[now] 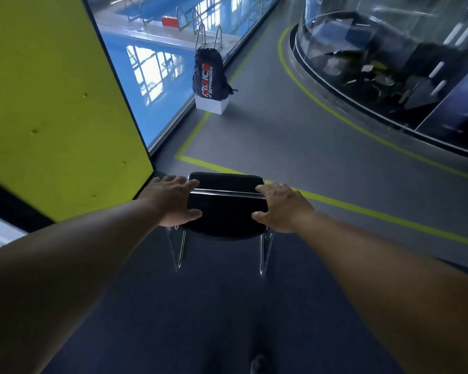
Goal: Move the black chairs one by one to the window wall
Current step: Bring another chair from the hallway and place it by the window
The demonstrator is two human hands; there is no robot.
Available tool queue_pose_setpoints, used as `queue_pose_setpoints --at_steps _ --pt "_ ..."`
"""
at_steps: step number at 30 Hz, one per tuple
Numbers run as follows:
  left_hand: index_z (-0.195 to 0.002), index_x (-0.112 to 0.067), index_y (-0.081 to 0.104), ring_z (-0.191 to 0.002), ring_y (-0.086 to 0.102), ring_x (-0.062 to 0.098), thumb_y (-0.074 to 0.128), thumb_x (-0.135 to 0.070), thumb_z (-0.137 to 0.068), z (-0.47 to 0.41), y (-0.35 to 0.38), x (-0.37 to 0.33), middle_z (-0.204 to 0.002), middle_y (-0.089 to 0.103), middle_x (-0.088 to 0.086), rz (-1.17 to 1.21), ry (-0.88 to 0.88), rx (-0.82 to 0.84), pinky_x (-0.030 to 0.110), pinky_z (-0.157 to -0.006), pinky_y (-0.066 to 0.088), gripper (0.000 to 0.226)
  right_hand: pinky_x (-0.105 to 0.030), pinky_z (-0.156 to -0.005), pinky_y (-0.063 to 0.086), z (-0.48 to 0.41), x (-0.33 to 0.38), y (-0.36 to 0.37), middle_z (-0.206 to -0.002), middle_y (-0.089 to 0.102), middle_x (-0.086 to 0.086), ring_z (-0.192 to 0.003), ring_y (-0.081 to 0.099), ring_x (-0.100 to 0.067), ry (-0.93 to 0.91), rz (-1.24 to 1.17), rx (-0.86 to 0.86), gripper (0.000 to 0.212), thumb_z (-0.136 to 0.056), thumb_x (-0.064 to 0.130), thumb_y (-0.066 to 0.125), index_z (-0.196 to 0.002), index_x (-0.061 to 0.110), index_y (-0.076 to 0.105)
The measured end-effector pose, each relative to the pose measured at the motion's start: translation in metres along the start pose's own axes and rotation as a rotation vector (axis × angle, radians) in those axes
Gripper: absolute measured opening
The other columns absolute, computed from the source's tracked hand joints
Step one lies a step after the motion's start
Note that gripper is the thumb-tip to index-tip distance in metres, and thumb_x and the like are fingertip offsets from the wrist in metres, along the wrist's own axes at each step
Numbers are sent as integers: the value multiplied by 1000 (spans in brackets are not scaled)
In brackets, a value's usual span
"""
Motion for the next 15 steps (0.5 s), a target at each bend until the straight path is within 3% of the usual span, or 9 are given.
queue_pose_setpoints --at_steps 6,9,11,13,15 --pt "-157 -33 16 -148 26 22 50 -76 -82 -57 31 8 -161 29 -4 -4 -66 137 46 -117 25 93 -45 -117 27 -73 -12 26 -162 29 0 -148 26 -23 -16 114 130 86 -90 65 55 -159 26 20" --pt "-158 -35 15 -143 35 23 51 -73 -85 -78 45 7 -160 30 -6 4 -86 215 42 -101 37 90 -47 -114 30 -98 -17 50 -158 36 0 -144 35 -26 -12 106 232 86 -88 66 56 -157 27 22" --pt "-157 -38 15 -140 39 22 55 -70 -86 -92 54 10 -159 33 -9 39 -90 251 37 -84 37 88 -46 -105 41 -112 -21 62 -146 48 2 -132 48 -27 0 65 265 75 -88 65 58 -148 29 34" --pt "-156 -41 19 -134 47 20 59 -71 -82 -109 63 18 -152 44 -10 113 -105 253 32 -80 39 89 -40 -90 48 -124 -25 65 -128 58 6 -115 57 -24 5 27 267 56 -87 62 59 -133 32 47" --pt "-151 -44 30 -127 54 20 61 -73 -76 -121 68 25 -141 56 -10 99 -114 253 29 -78 42 86 -36 -80 45 -133 -26 65 -118 59 8 -104 57 -21 11 32 271 43 -88 57 59 -124 34 54"
Point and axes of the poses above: each hand's wrist, its own z-axis away from the middle knuckle, its own y-axis out of the palm, x = y × z, the point moved 4 cm from there along -z, towards the middle knuckle
